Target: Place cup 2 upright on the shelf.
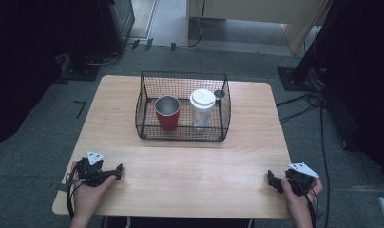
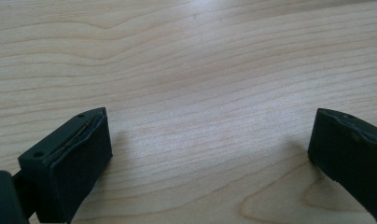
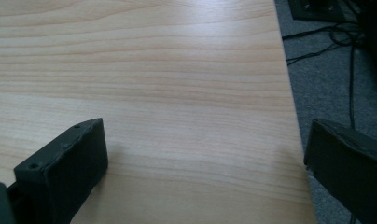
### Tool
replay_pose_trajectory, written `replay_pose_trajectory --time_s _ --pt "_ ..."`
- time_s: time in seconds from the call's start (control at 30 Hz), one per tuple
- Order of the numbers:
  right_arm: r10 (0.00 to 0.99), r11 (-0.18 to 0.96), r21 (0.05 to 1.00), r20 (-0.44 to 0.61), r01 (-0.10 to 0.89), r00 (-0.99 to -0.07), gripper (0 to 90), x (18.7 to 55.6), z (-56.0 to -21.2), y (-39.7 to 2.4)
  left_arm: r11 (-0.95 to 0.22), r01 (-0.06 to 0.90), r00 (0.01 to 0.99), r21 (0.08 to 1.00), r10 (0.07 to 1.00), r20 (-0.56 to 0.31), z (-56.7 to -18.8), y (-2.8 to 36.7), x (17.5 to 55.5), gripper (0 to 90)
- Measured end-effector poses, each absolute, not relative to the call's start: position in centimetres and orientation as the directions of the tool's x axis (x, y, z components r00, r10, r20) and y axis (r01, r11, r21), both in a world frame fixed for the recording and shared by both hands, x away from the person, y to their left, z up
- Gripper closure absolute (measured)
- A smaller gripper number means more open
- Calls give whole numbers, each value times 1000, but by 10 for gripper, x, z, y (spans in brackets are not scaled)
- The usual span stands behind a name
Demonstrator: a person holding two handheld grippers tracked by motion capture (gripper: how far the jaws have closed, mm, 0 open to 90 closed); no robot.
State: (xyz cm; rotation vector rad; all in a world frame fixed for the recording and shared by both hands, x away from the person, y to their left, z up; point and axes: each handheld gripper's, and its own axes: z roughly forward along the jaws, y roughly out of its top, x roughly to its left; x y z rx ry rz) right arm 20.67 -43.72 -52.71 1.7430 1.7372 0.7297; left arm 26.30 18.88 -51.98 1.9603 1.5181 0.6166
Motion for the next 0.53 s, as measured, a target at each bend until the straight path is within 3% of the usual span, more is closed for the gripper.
replay_pose_trajectory --time_s 0.53 --pt "999 14 713 23 701 -44 0 208 -528 -435 -131 714 171 688 985 10 -520 185 264 0"
